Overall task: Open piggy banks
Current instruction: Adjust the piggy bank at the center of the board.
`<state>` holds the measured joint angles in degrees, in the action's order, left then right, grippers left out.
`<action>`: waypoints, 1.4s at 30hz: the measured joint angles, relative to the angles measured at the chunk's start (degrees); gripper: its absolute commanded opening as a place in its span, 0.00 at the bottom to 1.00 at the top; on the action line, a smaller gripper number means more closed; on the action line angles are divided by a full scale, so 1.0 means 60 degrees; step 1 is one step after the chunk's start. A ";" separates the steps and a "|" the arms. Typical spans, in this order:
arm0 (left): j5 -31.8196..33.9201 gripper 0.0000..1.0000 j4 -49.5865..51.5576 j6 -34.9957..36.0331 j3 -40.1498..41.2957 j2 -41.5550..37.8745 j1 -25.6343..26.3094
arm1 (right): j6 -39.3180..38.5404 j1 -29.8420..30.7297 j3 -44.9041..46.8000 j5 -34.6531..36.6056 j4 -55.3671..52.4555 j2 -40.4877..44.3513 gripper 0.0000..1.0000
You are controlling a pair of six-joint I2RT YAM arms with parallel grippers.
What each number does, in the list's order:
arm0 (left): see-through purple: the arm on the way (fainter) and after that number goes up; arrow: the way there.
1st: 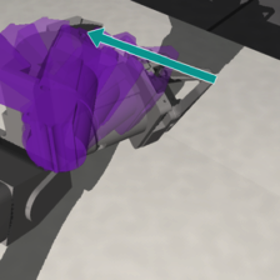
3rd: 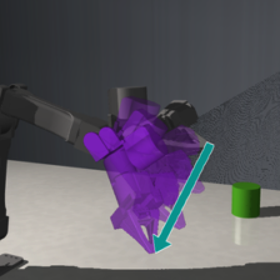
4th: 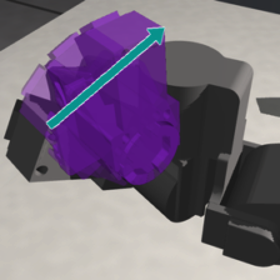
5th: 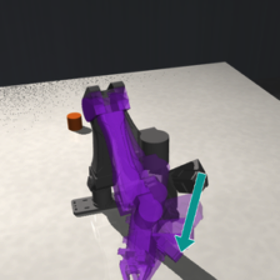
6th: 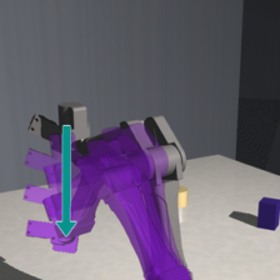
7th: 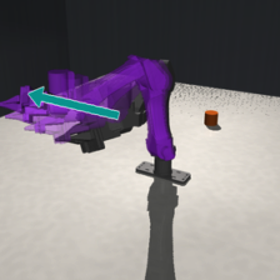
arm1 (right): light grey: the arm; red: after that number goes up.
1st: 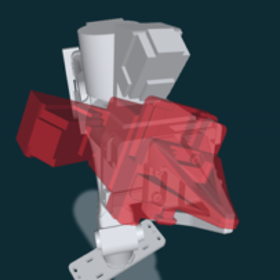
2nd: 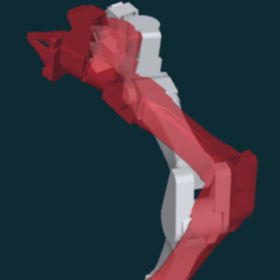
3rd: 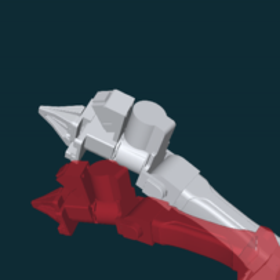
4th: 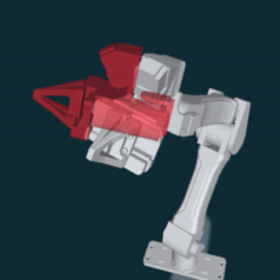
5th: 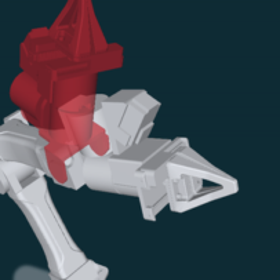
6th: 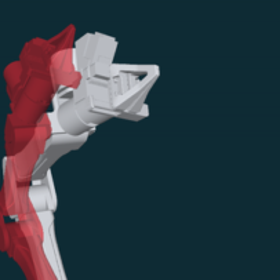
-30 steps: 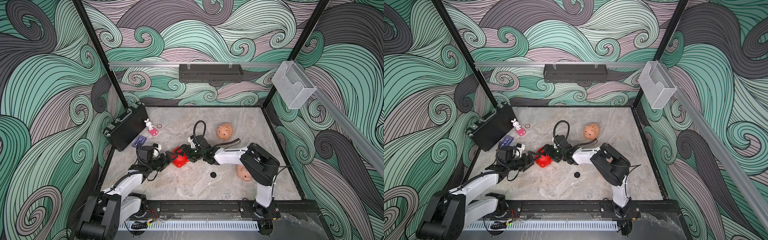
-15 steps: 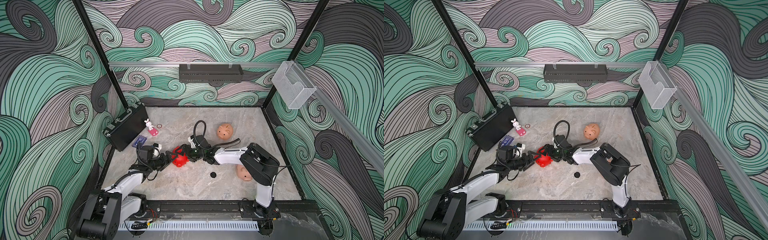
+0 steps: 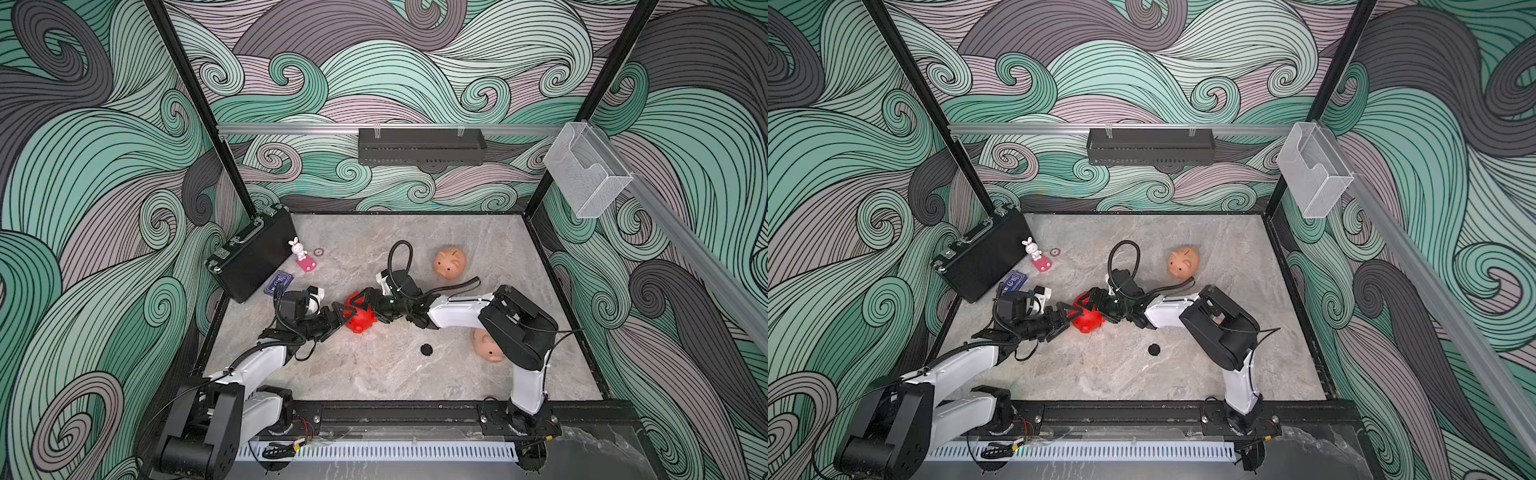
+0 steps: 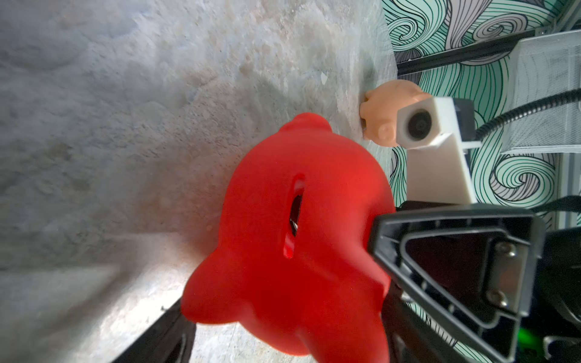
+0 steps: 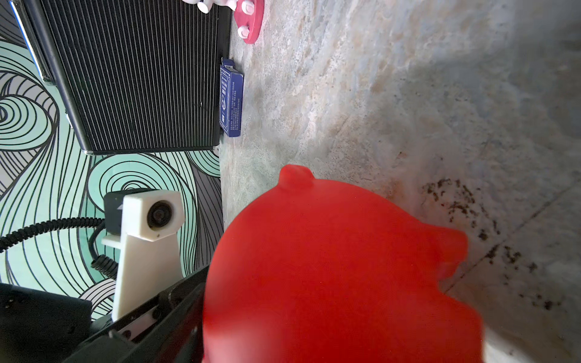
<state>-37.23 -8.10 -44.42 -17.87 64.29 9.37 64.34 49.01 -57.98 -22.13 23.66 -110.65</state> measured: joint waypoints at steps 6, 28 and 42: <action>0.0237 0.99 0.0229 0.0382 -0.0055 0.0000 0.0000 | -0.0004 -0.0026 0.0000 -0.0087 0.0018 -0.0022 0.83; 0.0280 0.98 0.0193 0.1115 -0.0448 0.0517 0.0000 | -0.0047 -0.0226 -0.0237 -0.0678 0.0171 -0.0317 0.81; 0.0204 0.86 0.0098 0.1104 -0.0448 0.0521 -0.0025 | -0.0131 -0.0346 -0.0237 -0.0856 0.0331 -0.0375 0.81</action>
<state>-36.01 -7.51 -37.80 -20.56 67.42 9.21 63.55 46.94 -59.40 -27.27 25.65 -112.90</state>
